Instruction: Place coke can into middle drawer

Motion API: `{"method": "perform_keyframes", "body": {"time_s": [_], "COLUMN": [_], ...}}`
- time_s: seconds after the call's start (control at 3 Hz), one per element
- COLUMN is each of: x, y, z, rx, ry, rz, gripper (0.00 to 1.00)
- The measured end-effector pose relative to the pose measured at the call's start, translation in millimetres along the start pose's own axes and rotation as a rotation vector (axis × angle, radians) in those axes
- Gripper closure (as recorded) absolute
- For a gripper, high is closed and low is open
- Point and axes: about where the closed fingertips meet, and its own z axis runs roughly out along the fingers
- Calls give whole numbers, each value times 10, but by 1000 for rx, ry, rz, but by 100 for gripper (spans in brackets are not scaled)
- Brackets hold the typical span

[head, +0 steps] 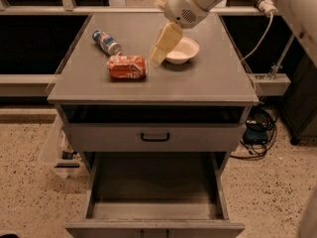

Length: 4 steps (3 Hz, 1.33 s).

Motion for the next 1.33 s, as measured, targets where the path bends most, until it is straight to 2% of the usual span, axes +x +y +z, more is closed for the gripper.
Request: {"method": "perform_keyframes", "body": {"time_s": [0.33, 0.67, 1.33], "x": [55, 89, 107], "y": [-290, -421, -279], "z": [386, 765, 1466], "rx": [-12, -53, -177], "ry": [-32, -57, -89], "rz": [52, 97, 191], "gripper": [0, 0, 0]}}
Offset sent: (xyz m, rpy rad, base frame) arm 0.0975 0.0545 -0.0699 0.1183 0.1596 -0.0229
